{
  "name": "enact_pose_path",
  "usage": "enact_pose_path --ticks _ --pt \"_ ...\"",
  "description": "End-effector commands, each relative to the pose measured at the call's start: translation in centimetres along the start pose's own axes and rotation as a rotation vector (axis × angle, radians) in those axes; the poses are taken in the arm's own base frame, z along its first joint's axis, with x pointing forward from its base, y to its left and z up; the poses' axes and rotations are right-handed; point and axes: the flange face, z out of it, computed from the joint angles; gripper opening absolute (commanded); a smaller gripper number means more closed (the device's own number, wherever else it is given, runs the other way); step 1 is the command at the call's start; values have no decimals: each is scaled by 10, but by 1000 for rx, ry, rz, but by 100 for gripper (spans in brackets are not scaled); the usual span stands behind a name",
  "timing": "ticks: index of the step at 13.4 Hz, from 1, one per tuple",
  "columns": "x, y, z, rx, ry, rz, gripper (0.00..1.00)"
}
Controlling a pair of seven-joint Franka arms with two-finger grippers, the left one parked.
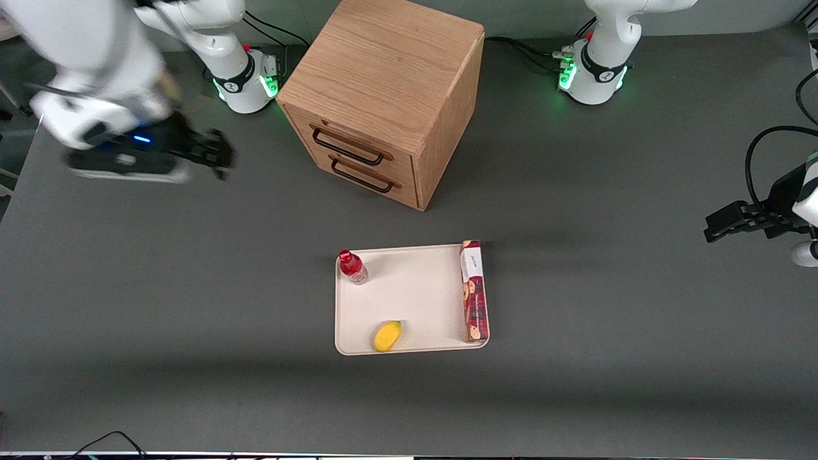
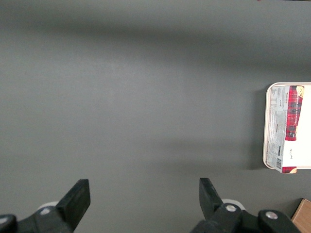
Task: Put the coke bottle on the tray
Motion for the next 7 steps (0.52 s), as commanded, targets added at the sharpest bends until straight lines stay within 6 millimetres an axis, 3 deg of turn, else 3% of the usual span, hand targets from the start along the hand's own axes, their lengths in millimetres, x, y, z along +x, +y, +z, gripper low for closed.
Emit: enact_pose_path --ticks 1,3,4,7 --pt "-28 94 45 50 -28 -66 100" --pt "-56 134 87 60 16 -98 100" --pt "-62 141 97 65 22 -85 100" --pt "-59 139 75 77 37 -78 100"
